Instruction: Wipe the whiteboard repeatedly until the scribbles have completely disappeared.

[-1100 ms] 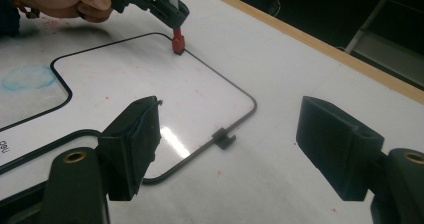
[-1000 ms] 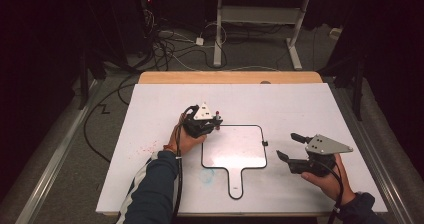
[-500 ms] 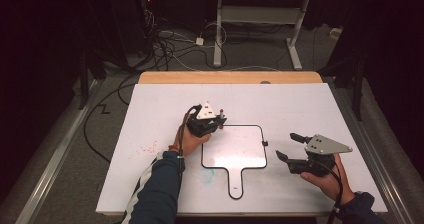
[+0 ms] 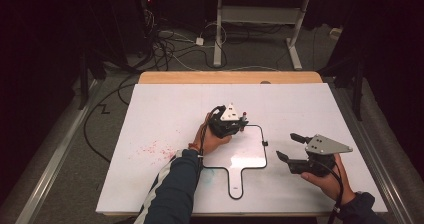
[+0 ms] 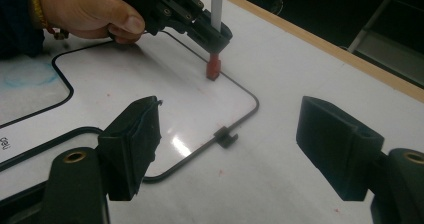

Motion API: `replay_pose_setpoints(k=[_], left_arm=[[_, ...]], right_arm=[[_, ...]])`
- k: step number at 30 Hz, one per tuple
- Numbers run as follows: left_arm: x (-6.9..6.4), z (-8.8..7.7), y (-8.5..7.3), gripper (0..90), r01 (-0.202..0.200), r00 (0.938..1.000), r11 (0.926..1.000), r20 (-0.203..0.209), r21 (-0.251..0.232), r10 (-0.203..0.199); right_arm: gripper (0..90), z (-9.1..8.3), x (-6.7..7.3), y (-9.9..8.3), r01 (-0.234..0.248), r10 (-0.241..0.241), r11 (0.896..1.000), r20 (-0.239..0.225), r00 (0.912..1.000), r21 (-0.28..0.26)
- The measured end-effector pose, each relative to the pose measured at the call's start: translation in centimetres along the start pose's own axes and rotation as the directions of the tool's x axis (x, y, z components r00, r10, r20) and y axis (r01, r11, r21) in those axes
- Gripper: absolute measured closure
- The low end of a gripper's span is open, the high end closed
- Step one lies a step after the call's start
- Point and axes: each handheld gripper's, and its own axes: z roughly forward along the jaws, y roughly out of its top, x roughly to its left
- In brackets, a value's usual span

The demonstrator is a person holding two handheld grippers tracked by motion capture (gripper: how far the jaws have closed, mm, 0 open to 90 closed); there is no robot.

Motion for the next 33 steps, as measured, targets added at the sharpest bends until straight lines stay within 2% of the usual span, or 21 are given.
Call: replay_pose_setpoints(k=[5, 6, 9, 15, 17, 20, 23, 24, 25, 26, 28, 30, 33], left_arm=[[0.5, -1.1, -0.4, 79.0, -0.006, 0.9997, 0.9992, -0.023, 0.039, 0.007], [0.8, -1.9, -0.9, 79.0, 0.011, 0.9998, 0.9991, -0.016, 0.040, -0.011], [0.9, -2.7, -1.4, 78.9, 0.008, 0.9996, 0.9988, -0.026, 0.049, -0.007], [0.8, -4.6, -2.6, 78.9, 0.001, 0.9993, 0.9988, -0.039, 0.050, 0.001], [0.8, -5.2, -3.0, 78.9, 0.005, 0.9991, 0.9984, -0.042, 0.056, -0.002], [0.9, -5.9, -3.6, 78.9, 0.017, 0.9986, 0.9990, -0.051, 0.040, -0.015], [0.5, -6.1, -3.6, 78.9, 0.005, 0.9986, 0.9994, -0.053, 0.034, -0.003], [0.2, -6.2, -3.6, 78.9, 0.025, 0.9981, 0.9987, -0.058, 0.043, -0.023], [0.1, -6.2, -3.4, 78.9, 0.017, 0.9986, 0.9995, -0.051, 0.026, -0.015], [-0.3, -6.5, -3.3, 78.9, 0.045, 0.9975, 0.9983, -0.056, 0.036, -0.043], [-0.6, -6.5, -2.9, 78.8, 0.031, 0.9981, 0.9990, -0.053, 0.031, -0.030], [-0.8, -6.4, -2.7, 78.9, 0.042, 0.9987, 0.9991, -0.028, 0.006, -0.042], [-1.4, -6.3, -2.2, 78.8, 0.055, 0.9985, 0.9985, -0.002, -0.007, -0.055]], right_arm=[[26.1, -0.2, -0.1, 0.0, -0.003, 0.003, 1.000, 0.006, 1.0000, 0.000], [26.1, -0.2, -0.1, 0.0, -0.007, 0.007, 1.000, 0.007, 1.0000, -0.001], [26.1, -0.2, -0.1, 0.0, -0.007, 0.007, 1.000, 0.010, 0.9999, -0.001], [26.1, -0.2, 0.0, 0.1, -0.002, 0.002, 1.000, 0.013, 0.9999, -0.002], [26.1, -0.2, 0.0, 0.1, -0.001, 0.001, 1.000, 0.011, 0.9999, -0.001], [26.1, -0.1, 0.1, 0.1, -0.001, 0.001, 1.000, 0.009, 1.0000, 0.002], [26.1, 0.0, 0.0, 0.1, -0.006, 0.006, 1.000, 0.008, 0.9999, 0.002], [26.1, 0.1, 0.0, 0.2, -0.006, 0.006, 1.000, 0.008, 1.0000, -0.002], [26.1, 0.1, 0.0, 0.2, -0.006, 0.006, 1.000, 0.008, 1.0000, -0.002], [26.1, 0.1, 0.0, 0.2, -0.005, 0.005, 1.000, 0.007, 1.0000, -0.002], [26.1, 0.3, -0.1, 0.2, -0.010, 0.010, 1.000, 0.005, 0.9999, -0.003], [26.1, 0.4, -0.2, 0.2, -0.008, 0.008, 1.000, 0.006, 0.9999, 0.001], [26.1, 0.5, -0.1, 0.3, -0.013, 0.013, 1.000, 0.006, 0.9999, 0.000]])
